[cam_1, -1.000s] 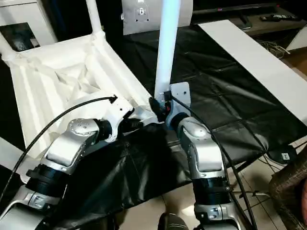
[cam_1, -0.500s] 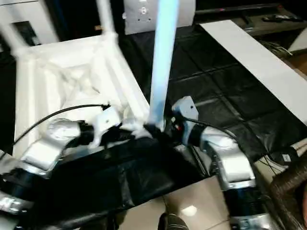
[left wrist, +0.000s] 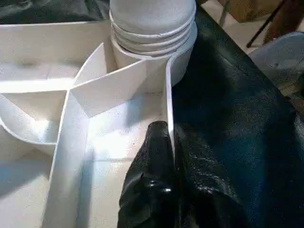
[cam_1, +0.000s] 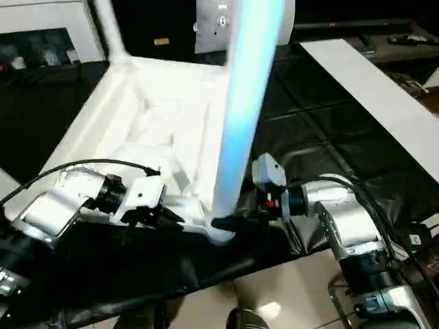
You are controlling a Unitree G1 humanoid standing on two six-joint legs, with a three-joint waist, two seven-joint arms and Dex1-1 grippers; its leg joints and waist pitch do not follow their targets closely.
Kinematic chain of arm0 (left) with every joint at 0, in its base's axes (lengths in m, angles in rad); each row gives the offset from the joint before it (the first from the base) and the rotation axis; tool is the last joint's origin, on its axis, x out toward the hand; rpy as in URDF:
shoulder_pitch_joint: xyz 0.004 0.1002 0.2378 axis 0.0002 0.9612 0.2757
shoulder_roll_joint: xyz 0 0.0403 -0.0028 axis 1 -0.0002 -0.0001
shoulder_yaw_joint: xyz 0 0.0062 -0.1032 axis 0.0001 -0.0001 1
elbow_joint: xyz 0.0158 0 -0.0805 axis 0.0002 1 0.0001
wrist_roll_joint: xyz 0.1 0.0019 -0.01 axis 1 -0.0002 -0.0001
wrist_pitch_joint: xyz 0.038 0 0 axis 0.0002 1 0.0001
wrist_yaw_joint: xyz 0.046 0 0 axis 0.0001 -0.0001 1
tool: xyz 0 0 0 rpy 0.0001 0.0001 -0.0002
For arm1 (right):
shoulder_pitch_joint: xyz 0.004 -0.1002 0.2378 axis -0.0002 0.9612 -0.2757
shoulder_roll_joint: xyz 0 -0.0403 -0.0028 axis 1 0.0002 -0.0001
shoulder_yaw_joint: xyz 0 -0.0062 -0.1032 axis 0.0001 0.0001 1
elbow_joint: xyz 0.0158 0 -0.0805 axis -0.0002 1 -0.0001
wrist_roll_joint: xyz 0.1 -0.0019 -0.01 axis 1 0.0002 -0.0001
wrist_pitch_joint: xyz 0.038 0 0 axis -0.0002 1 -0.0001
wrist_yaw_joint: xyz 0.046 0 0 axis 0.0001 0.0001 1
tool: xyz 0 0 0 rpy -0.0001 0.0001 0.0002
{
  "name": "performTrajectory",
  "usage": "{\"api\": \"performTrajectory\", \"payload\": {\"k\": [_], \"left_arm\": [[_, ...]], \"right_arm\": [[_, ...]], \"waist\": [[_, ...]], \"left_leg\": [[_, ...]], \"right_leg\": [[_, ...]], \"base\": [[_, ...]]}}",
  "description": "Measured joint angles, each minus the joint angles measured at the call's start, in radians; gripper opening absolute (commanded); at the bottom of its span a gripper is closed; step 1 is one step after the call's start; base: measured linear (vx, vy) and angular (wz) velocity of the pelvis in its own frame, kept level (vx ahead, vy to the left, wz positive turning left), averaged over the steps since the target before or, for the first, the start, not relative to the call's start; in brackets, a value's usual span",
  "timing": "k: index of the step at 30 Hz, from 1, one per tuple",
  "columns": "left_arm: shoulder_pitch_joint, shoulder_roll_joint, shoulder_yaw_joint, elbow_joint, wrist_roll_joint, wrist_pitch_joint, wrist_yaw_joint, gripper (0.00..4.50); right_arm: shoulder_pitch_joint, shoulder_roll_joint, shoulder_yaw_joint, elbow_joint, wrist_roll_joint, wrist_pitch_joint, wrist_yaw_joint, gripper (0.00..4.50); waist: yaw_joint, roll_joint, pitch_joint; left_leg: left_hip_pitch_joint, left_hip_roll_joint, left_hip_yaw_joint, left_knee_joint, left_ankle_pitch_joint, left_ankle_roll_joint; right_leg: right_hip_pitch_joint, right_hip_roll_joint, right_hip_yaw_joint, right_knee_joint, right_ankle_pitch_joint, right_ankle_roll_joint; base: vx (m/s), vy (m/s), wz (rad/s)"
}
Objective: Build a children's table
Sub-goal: Rotate leg to tighten
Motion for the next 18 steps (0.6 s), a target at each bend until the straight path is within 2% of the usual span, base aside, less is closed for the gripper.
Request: {"api": "performTrajectory", "payload": {"k": [4, 5, 8, 9, 15, 16, 18], "left_arm": [[-0.004, -0.004, 0.0, 0.011, 0.0, -0.006, -0.008, 0.0], [-0.006, -0.005, 0.0, 0.015, 0.0, -0.009, -0.01, 0.0], [-0.013, -0.009, 0.0, 0.034, -0.001, -0.028, -0.016, 0.0], [-0.014, -0.009, 0.0, 0.037, -0.001, -0.031, -0.016, 0.0], [-0.018, -0.012, -0.002, 0.046, -0.001, -0.04, -0.021, 0.0], [-0.018, -0.013, -0.002, 0.046, -0.002, -0.037, -0.021, 0.0], [-0.009, -0.016, 0.008, 0.029, -0.015, 0.009, -0.014, 0.0]], "right_arm": [[-0.007, 0.001, 0.011, 0.006, 0.009, -0.002, 0.033, 3.08], [-0.007, 0.001, 0.017, 0.006, 0.011, -0.002, 0.036, 2.83], [-0.008, -0.001, 0.029, 0.007, 0.016, -0.002, 0.057, 2.7], [-0.008, -0.002, 0.029, 0.007, 0.016, -0.002, 0.057, 2.44], [-0.013, -0.006, 0.029, 0.015, 0.017, 0.001, 0.065, 2.09], [-0.012, -0.006, 0.029, 0.015, 0.018, 0.006, 0.064, 2.07], [-0.001, -0.002, 0.022, -0.018, 0.033, 0.069, 0.034, 2.05]], "waist": [[0.001, -0.002, 0.0], [0.002, -0.002, 0.0], [0.002, -0.002, 0.0], [0.003, -0.002, 0.0], [0.007, -0.002, 0.0], [0.007, -0.002, 0.0], [0.008, -0.002, 0.0]], "left_leg": [[0.0, 0.0, 0.0, 0.0, 0.0, 0.0], [0.0, 0.0, 0.0, 0.0, 0.0, 0.0], [0.0, 0.0, 0.0, 0.0, 0.0, 0.0], [0.0, 0.0, 0.0, 0.0, 0.0, 0.0], [0.0, 0.0, 0.0, 0.001, 0.0, 0.0], [0.0, 0.0, 0.0, 0.001, 0.0, 0.0], [0.0, 0.0, 0.0, 0.001, 0.0, 0.0]], "right_leg": [[0.0, 0.0, 0.0, 0.0, 0.0, 0.0], [0.0, 0.0, 0.0, 0.0, 0.0, 0.0], [0.0, 0.0, 0.0, 0.0, 0.0, 0.0], [0.0, 0.0, 0.0, 0.001, 0.0, 0.0], [0.0, 0.0, 0.0, 0.001, 0.0, 0.0], [0.0, 0.0, 0.0, 0.001, 0.0, 0.0], [0.0, 0.0, 0.0, 0.001, 0.0, 0.0]], "base": [[0.0, 0.0, 0.0], [0.0, 0.0, 0.0], [0.0, 0.0, 0.0], [0.0, 0.0, 0.0], [0.0, 0.0, 0.0], [0.0, 0.0, 0.0], [0.0, 0.0, 0.0]]}}
